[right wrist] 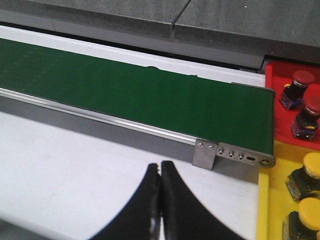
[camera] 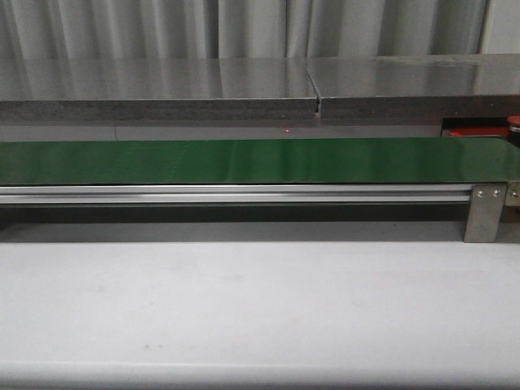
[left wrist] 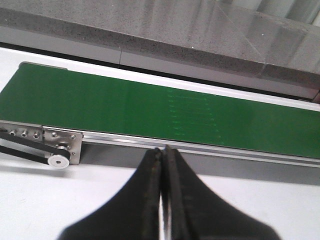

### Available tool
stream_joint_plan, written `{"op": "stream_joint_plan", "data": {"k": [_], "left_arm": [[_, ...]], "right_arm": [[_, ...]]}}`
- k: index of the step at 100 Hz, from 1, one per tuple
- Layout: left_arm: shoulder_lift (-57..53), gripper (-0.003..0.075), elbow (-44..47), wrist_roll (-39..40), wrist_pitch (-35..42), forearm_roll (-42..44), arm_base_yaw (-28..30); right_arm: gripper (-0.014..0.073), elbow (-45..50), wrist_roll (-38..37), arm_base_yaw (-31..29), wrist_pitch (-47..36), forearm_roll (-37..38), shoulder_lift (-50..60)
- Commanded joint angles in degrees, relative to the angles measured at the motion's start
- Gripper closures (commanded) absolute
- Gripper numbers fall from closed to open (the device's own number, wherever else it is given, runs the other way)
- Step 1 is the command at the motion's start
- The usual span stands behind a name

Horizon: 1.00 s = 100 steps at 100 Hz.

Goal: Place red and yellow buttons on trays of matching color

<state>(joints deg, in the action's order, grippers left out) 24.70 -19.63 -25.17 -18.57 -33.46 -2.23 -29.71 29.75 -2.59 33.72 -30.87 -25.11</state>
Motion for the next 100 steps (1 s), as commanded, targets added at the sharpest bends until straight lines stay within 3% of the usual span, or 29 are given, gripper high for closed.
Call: {"op": "stream_joint_plan", "data": {"k": [1,37,47,73,100], "left_arm": [[0.2,0.0739,-1.5,0.0,3.9,-1.2,-0.5],[0.2,0.0739,-1.5,0.0,3.9,-1.2,-0.5],[0.2,0.0739,-1.5,0.0,3.9,-1.2,-0.5],[0.2,0.0739,-1.5,0.0,3.9,-1.2,-0.5],[0.2,0.0739,-1.5,0.0,3.9,-1.2,-0.5]], "right_arm": [[0.0660,-1.4,0.4,0.0,-3.3,-1.6,-0.1],[0.0660,-1.1,-0.1,0.2,-4.4,-1.5,0.4],[0.0660,0.2,-4.4,1.9,-6.9,4.0,2.2],[0.0660,5.8,-25.0,8.2,-11.8,24.8,10.8],[0.0660,17.0,-27.6,8.5,-18.0,27.0,21.2]]}}
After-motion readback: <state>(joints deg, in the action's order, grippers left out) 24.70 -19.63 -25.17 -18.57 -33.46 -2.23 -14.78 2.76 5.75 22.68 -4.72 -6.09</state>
